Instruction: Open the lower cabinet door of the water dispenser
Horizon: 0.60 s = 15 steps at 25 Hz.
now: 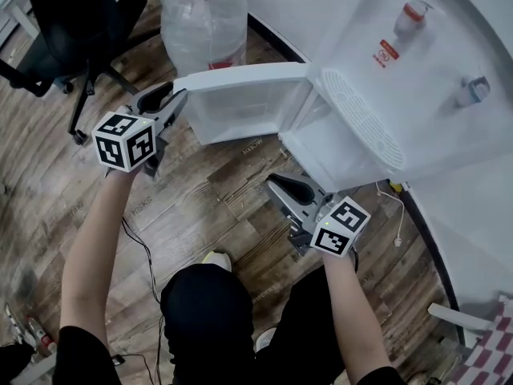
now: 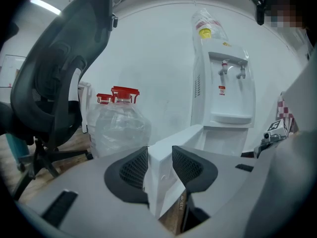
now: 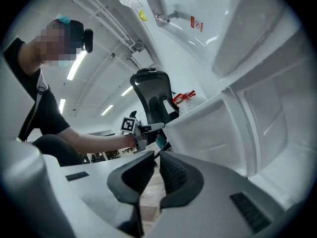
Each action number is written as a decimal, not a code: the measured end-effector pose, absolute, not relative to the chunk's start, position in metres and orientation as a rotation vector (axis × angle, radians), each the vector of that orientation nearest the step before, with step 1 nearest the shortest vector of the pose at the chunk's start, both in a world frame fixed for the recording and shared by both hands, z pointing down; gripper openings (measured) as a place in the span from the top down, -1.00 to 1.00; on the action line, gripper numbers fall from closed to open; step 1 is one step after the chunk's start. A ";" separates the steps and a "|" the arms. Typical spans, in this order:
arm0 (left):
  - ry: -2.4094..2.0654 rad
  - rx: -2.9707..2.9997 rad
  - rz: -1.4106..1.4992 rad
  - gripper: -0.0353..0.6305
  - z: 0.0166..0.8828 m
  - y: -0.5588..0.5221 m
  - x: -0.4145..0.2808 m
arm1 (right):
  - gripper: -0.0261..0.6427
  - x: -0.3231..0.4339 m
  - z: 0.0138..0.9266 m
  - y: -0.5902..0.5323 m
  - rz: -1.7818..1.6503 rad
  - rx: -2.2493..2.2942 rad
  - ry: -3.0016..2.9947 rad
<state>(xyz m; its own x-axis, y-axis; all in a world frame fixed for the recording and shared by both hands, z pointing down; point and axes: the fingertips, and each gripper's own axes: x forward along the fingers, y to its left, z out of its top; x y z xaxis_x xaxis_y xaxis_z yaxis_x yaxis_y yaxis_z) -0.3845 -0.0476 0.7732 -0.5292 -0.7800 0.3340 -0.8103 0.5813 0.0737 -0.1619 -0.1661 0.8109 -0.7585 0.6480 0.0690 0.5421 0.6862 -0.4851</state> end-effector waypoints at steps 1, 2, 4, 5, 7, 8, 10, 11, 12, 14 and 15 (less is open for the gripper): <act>-2.485 1.291 0.127 0.40 0.773 -0.048 -0.387 | 0.78 -0.161 0.811 -0.168 0.659 -0.948 -2.665; -2.486 1.286 0.124 0.40 0.774 -0.048 -0.390 | 0.78 -0.160 0.812 -0.170 0.664 -0.940 -2.667; -2.491 1.274 0.120 0.41 0.774 -0.049 -0.394 | 0.79 -0.159 0.812 -0.175 0.672 -0.926 -2.672; -2.494 1.267 0.122 0.41 0.774 -0.049 -0.396 | 0.80 -0.159 0.812 -0.177 0.676 -0.917 -2.675; -2.500 1.253 0.130 0.40 0.774 -0.049 -0.398 | 0.80 -0.158 0.813 -0.181 0.683 -0.904 -2.680; -2.502 1.244 0.135 0.40 0.774 -0.048 -0.398 | 0.80 -0.157 0.814 -0.182 0.686 -0.901 -2.681; -2.503 1.229 0.141 0.40 0.773 -0.046 -0.396 | 0.81 -0.156 0.813 -0.184 0.690 -0.903 -2.683; -2.502 1.225 0.138 0.40 0.773 -0.045 -0.394 | 0.81 -0.155 0.813 -0.184 0.692 -0.905 -2.685; -2.501 1.222 0.134 0.40 0.772 -0.043 -0.392 | 0.81 -0.154 0.812 -0.185 0.693 -0.907 -2.688; -2.502 1.219 0.129 0.40 0.770 -0.040 -0.386 | 0.81 -0.151 0.810 -0.186 0.696 -0.909 -2.694; -2.502 1.218 0.126 0.40 0.768 -0.039 -0.382 | 0.81 -0.150 0.809 -0.186 0.697 -0.909 -2.696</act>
<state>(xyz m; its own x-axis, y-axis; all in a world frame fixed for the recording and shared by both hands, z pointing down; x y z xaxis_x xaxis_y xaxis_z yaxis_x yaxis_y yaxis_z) -0.3821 -0.0387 0.7683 -0.5668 -0.7452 0.3514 -0.7768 0.6255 0.0735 -0.1498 -0.1865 0.8090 -0.7871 0.6150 0.0475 0.5150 0.6976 -0.4982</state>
